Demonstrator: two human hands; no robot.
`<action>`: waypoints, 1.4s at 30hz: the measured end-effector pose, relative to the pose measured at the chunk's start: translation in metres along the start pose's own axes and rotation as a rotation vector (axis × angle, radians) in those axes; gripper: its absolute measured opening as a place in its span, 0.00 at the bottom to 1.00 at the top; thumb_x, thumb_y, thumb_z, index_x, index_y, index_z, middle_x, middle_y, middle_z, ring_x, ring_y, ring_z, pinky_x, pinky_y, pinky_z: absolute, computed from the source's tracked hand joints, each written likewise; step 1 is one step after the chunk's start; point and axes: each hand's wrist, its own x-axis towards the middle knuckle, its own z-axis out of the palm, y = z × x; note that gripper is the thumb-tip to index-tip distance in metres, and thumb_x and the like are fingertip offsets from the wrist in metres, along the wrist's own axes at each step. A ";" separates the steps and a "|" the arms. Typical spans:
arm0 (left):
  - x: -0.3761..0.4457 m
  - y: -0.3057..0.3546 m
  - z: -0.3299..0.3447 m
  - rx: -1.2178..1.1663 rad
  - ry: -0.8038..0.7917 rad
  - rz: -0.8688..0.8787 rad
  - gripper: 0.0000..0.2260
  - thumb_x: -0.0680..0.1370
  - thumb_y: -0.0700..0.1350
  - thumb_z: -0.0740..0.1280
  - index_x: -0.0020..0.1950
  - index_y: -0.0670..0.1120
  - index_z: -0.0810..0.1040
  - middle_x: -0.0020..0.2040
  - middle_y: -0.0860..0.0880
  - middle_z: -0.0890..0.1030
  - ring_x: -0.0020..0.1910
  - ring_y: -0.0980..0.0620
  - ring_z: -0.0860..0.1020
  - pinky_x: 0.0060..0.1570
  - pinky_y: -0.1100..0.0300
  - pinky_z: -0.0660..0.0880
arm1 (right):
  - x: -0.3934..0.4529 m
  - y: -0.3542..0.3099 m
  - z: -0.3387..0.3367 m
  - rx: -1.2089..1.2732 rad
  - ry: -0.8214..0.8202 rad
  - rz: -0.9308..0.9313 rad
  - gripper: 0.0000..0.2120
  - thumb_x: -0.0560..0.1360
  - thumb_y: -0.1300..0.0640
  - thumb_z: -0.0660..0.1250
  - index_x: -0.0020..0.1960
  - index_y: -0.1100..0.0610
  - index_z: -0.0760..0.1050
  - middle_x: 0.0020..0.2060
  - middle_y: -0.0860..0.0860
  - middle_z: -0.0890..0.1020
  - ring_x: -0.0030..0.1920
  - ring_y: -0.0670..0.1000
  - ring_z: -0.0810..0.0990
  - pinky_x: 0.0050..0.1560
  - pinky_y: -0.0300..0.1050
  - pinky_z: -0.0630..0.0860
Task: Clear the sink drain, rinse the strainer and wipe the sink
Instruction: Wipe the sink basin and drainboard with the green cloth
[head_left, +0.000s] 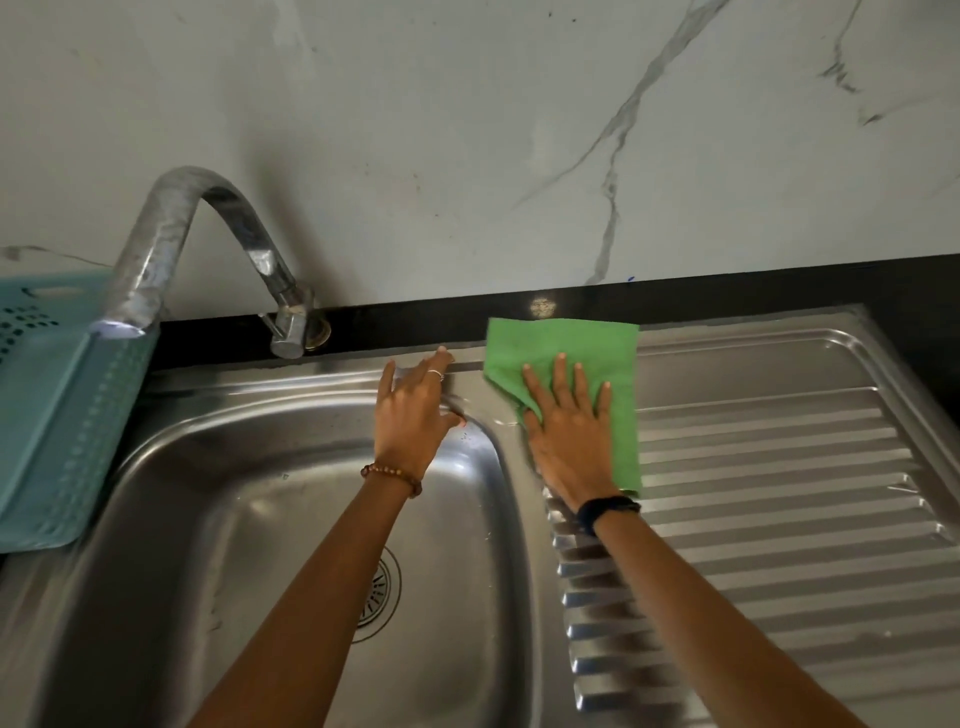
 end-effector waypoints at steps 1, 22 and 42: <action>-0.001 0.001 -0.002 -0.048 -0.026 -0.008 0.35 0.69 0.49 0.73 0.72 0.46 0.62 0.67 0.47 0.74 0.67 0.50 0.72 0.74 0.54 0.47 | 0.000 -0.017 0.004 -0.002 -0.020 -0.063 0.25 0.80 0.47 0.47 0.76 0.46 0.45 0.77 0.56 0.47 0.76 0.60 0.45 0.72 0.64 0.39; -0.038 0.195 0.056 -0.093 -0.249 -0.063 0.41 0.70 0.72 0.46 0.75 0.50 0.41 0.77 0.47 0.41 0.76 0.48 0.41 0.72 0.44 0.36 | 0.001 0.217 -0.049 0.169 0.013 -0.137 0.24 0.81 0.52 0.50 0.75 0.49 0.49 0.76 0.48 0.55 0.76 0.50 0.50 0.75 0.55 0.42; -0.035 0.190 0.064 0.003 -0.279 -0.041 0.50 0.60 0.77 0.30 0.73 0.46 0.34 0.76 0.48 0.39 0.75 0.52 0.41 0.72 0.46 0.35 | 0.013 0.174 -0.039 -0.077 -0.062 -0.418 0.25 0.80 0.49 0.50 0.75 0.50 0.50 0.77 0.51 0.52 0.77 0.54 0.49 0.73 0.58 0.38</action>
